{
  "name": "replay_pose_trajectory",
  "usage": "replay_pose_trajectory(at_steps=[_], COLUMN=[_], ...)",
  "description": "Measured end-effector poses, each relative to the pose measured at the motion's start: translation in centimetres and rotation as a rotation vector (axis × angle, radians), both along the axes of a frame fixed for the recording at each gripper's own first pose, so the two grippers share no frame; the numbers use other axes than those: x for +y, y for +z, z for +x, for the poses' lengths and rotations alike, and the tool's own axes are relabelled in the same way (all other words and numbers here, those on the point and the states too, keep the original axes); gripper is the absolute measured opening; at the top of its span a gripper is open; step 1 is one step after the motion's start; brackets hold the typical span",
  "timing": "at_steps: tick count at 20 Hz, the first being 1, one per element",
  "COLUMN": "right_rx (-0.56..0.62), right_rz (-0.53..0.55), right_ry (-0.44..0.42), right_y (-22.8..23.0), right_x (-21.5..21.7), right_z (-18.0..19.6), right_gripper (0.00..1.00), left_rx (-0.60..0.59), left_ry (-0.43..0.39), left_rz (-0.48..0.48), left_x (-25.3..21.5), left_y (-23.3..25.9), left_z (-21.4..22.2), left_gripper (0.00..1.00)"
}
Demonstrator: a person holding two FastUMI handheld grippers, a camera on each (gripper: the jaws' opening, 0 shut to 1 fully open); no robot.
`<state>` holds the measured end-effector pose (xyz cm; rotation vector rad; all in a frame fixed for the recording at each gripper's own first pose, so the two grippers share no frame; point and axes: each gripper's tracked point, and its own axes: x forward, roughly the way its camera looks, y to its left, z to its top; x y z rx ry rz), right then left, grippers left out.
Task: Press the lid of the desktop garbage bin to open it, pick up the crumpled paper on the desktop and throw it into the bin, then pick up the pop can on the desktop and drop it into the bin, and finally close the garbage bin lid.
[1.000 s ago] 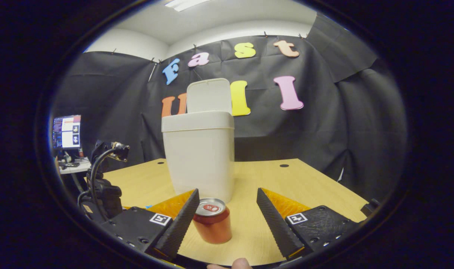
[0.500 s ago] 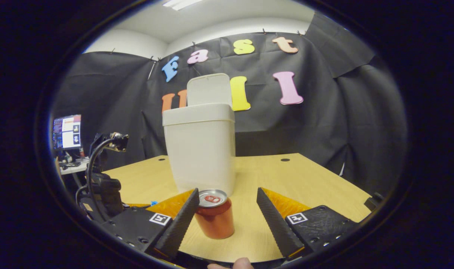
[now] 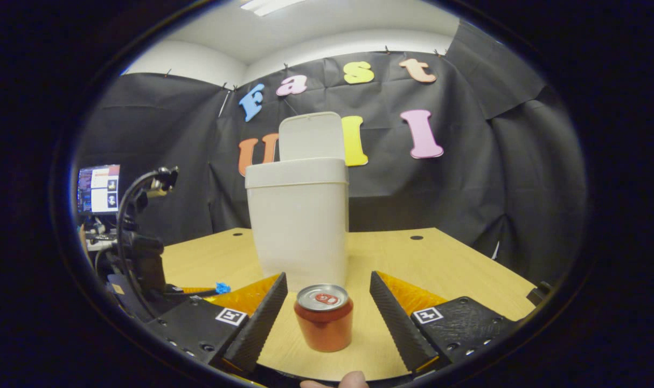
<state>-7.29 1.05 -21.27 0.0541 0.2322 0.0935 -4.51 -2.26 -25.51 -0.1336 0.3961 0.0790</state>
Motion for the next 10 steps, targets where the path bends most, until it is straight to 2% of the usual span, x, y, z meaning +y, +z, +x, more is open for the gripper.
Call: replay_pose_trajectory(at_steps=[4,5,7,8,9,10], right_rx=[0.041,0.052,0.074,0.085,0.098,0.112], right_rz=[-0.046,-0.046,-0.051,-0.051,-0.049,-0.041], right_ry=[-0.005,-0.01,-0.011,-0.01,-0.012,-0.014], right_y=[-1.5,-1.9,-2.8,-3.2,-3.7,-4.1], right_x=[0.3,0.3,0.6,0.7,0.6,0.6], right_z=[0.4,0.4,0.7,0.8,0.9,1.0], right_gripper=[0.96,0.93,0.96,0.93,0.96,0.93], left_rx=[-0.052,-0.069,-0.102,-0.116,-0.127,-0.139], left_ry=[0.02,0.031,0.042,0.044,0.047,0.048], left_rz=[0.005,0.006,0.001,0.003,0.011,0.019], left_x=[1.2,1.7,2.1,2.3,2.5,2.6], left_y=[2.2,3.0,4.2,4.8,5.4,5.9], left_z=[0.2,0.3,0.5,0.6,0.7,0.8], left_gripper=[0.34,0.33,0.34,0.34,0.34,0.34])
